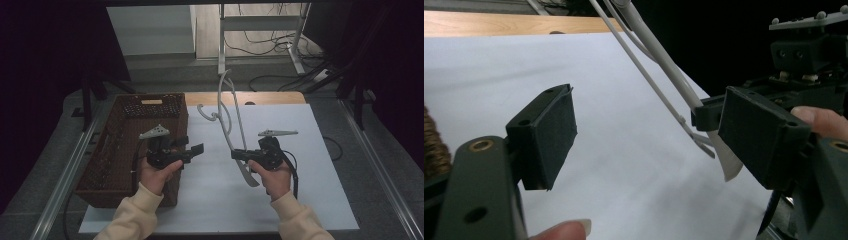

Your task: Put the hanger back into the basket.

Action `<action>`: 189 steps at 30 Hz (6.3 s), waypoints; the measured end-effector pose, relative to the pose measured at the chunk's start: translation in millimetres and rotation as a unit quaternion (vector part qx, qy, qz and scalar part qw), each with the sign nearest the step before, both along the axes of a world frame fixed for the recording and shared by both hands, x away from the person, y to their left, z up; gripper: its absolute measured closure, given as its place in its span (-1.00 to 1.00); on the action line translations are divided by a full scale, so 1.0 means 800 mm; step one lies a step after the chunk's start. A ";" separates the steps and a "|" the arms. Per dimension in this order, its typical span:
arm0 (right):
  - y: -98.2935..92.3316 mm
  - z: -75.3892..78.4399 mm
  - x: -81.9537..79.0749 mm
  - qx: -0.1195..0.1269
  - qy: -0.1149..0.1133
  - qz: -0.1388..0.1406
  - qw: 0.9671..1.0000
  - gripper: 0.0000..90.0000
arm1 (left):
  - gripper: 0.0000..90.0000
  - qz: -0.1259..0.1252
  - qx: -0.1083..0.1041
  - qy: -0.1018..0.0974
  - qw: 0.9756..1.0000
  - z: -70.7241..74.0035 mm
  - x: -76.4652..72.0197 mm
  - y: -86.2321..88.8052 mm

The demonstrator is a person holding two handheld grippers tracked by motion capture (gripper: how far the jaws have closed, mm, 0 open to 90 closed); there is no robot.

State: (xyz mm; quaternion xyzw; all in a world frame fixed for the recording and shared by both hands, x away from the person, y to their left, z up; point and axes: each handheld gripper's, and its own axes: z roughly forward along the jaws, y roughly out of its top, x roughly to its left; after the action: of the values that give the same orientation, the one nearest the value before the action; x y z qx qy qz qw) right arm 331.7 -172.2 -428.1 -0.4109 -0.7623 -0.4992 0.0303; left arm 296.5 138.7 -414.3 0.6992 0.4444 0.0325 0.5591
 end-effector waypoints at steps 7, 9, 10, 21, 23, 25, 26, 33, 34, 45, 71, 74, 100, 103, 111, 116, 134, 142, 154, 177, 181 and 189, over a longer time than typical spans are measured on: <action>0.000 -0.002 -0.003 0.006 0.001 -0.001 1.000 0.83 | -0.47 -0.010 -0.004 0.006 1.000 -0.004 0.007 -0.014; -0.002 -0.003 -0.003 0.010 0.001 -0.005 1.000 0.84 | -0.46 -0.017 -0.007 0.008 1.000 -0.005 0.010 -0.018; -0.002 -0.004 -0.003 0.012 0.002 -0.006 1.000 0.84 | -0.46 -0.019 -0.011 0.009 1.000 -0.006 0.011 -0.019; -0.004 -0.005 -0.004 0.024 0.003 -0.009 1.000 0.83 | -0.44 -0.066 -0.028 0.020 0.997 -0.012 0.024 -0.038; -0.004 -0.004 -0.004 0.025 0.003 -0.010 1.000 0.83 | -0.42 -0.065 -0.035 0.029 0.997 -0.014 0.029 -0.041; -0.003 -0.004 -0.005 0.026 0.001 -0.009 1.000 0.83 | -0.40 -0.066 -0.039 0.035 0.996 -0.015 0.033 -0.044; -0.002 -0.005 -0.007 0.031 0.000 -0.009 0.999 0.83 | -0.38 -0.066 -0.040 0.036 0.996 -0.015 0.035 -0.046; 0.000 -0.004 -0.011 0.034 -0.006 -0.009 0.999 0.83 | -0.29 -0.061 -0.055 0.042 0.996 -0.015 0.048 -0.058; 0.001 -0.004 -0.013 0.035 -0.008 -0.008 0.999 0.83 | -0.27 -0.060 -0.058 0.043 0.996 -0.016 0.050 -0.060; 0.006 -0.002 -0.019 0.042 -0.014 -0.002 0.999 0.83 | 0.05 -0.071 -0.071 0.060 0.993 -0.025 0.062 -0.076; 0.013 -0.011 -0.018 0.032 -0.018 0.001 0.999 0.79 | 0.78 -0.088 -0.088 0.078 0.989 -0.020 0.064 -0.089; 0.012 -0.011 -0.018 0.033 -0.017 0.001 0.999 0.77 | 0.79 -0.088 -0.082 0.078 0.990 -0.019 0.065 -0.091; -0.107 -0.009 -0.028 0.043 -0.059 -0.054 0.996 0.15 | 0.83 -0.094 -0.054 0.075 0.991 -0.008 0.066 -0.083; -0.114 -0.011 -0.027 0.043 -0.057 -0.059 0.996 0.15 | 0.83 -0.097 -0.057 0.071 0.991 -0.002 0.064 -0.079; -0.132 -0.014 -0.024 0.041 -0.059 -0.073 0.995 0.15 | 0.82 -0.102 -0.064 0.063 0.991 0.019 0.056 -0.060; -0.136 -0.015 -0.022 0.041 -0.058 -0.079 0.994 0.15 | 0.82 -0.105 -0.061 0.059 0.991 0.033 0.050 -0.047; -0.145 -0.023 -0.014 0.024 -0.055 -0.087 0.994 0.06 | 0.82 -0.086 -0.057 0.031 0.994 0.070 0.036 0.040; -0.147 -0.027 -0.010 -0.012 -0.059 -0.085 0.995 -0.20 | 0.82 -0.076 -0.056 0.022 0.995 0.077 0.030 0.069; -0.153 -0.032 -0.006 -0.039 -0.061 -0.087 0.994 -0.35 | 0.82 -0.057 -0.055 0.011 0.997 0.083 0.023 0.112; -0.156 -0.037 -0.002 -0.056 -0.057 -0.099 0.992 -0.45 | 0.82 -0.015 -0.053 0.010 0.998 0.075 0.000 0.184; -0.156 -0.038 -0.001 -0.058 -0.055 -0.100 0.992 -0.45 | 0.82 -0.008 -0.051 0.013 0.999 0.070 -0.004 0.196; -0.156 -0.039 -0.001 -0.058 -0.054 -0.101 0.992 -0.45 | 0.82 0.005 -0.050 0.020 0.999 0.057 -0.010 0.225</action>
State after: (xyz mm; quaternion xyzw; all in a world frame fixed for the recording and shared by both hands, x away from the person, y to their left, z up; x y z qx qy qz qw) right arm 330.7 -296.9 -459.0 -0.4591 -0.7451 -0.4761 -0.0857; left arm 288.3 318.5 -368.8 0.6687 0.4602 -0.0008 0.5840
